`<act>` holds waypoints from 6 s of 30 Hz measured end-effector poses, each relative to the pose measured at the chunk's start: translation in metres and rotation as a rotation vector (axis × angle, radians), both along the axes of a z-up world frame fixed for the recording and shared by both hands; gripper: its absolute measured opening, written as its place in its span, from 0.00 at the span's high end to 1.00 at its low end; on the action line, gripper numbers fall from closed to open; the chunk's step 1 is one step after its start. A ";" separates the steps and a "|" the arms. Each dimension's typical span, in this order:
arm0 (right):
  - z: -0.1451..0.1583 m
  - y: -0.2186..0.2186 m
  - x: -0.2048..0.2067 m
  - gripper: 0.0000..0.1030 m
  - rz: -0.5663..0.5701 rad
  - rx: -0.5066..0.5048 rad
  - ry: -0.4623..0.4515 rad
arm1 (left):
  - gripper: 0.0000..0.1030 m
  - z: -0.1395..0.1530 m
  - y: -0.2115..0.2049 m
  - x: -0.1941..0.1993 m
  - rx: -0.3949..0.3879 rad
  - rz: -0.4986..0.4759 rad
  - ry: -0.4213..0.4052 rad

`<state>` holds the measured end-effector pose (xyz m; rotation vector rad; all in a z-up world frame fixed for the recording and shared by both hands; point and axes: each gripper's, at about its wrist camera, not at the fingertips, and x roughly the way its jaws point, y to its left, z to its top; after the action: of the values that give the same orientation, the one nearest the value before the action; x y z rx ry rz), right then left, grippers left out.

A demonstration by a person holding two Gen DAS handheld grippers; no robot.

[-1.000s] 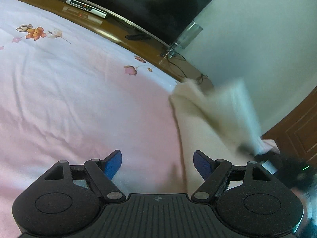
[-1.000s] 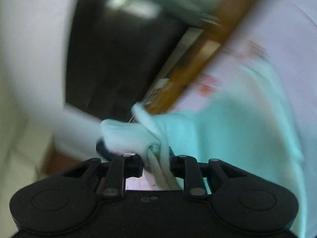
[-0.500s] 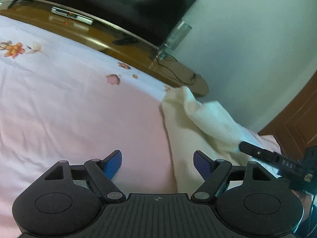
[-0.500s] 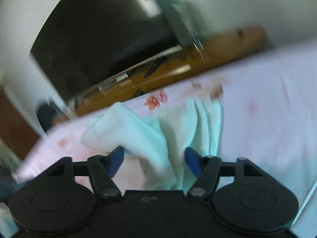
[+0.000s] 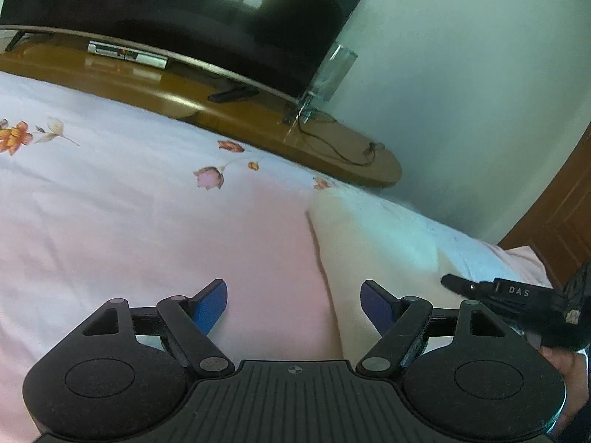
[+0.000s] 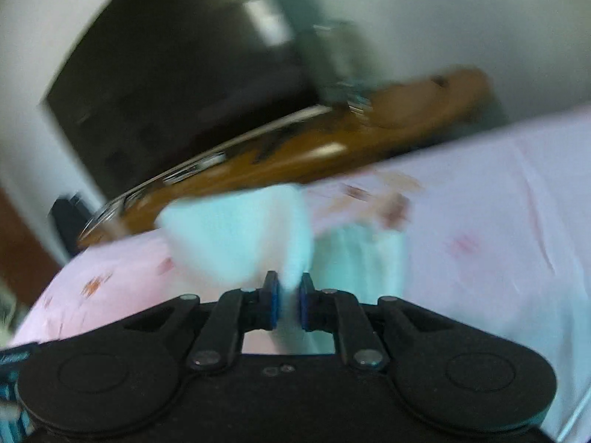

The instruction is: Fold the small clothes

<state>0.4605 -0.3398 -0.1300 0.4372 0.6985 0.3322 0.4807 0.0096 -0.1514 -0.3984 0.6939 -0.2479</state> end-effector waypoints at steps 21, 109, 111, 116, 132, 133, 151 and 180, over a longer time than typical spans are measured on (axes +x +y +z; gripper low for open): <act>-0.014 -0.043 -0.070 0.53 0.039 0.226 0.079 | 0.24 -0.014 -0.016 -0.025 -0.012 -0.049 0.039; 0.016 0.029 -0.121 0.70 0.043 -0.392 -0.097 | 0.06 0.006 -0.077 -0.069 0.295 -0.198 0.025; -0.006 0.029 -0.122 0.69 0.062 -0.413 -0.015 | 0.06 -0.007 -0.086 -0.085 0.336 -0.239 0.047; -0.010 0.009 -0.138 0.61 0.027 -0.309 0.002 | 0.06 0.002 -0.078 -0.105 0.339 -0.231 -0.006; -0.022 -0.040 -0.038 0.36 -0.053 0.109 0.095 | 0.33 -0.015 -0.046 0.000 -0.101 -0.240 0.172; -0.031 -0.049 -0.032 0.37 -0.049 0.178 0.130 | 0.33 -0.019 -0.046 0.006 -0.139 -0.249 0.183; -0.040 -0.029 0.005 0.64 0.077 0.248 0.195 | 0.65 -0.018 -0.082 0.027 -0.096 -0.227 0.147; -0.044 0.230 -0.071 0.56 0.438 0.359 0.257 | 0.34 0.002 0.212 -0.158 -0.090 0.158 0.146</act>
<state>0.3894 -0.1098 -0.1742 0.6756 0.9914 0.8329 0.3229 0.2220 -0.1493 -0.5585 0.7921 -0.1005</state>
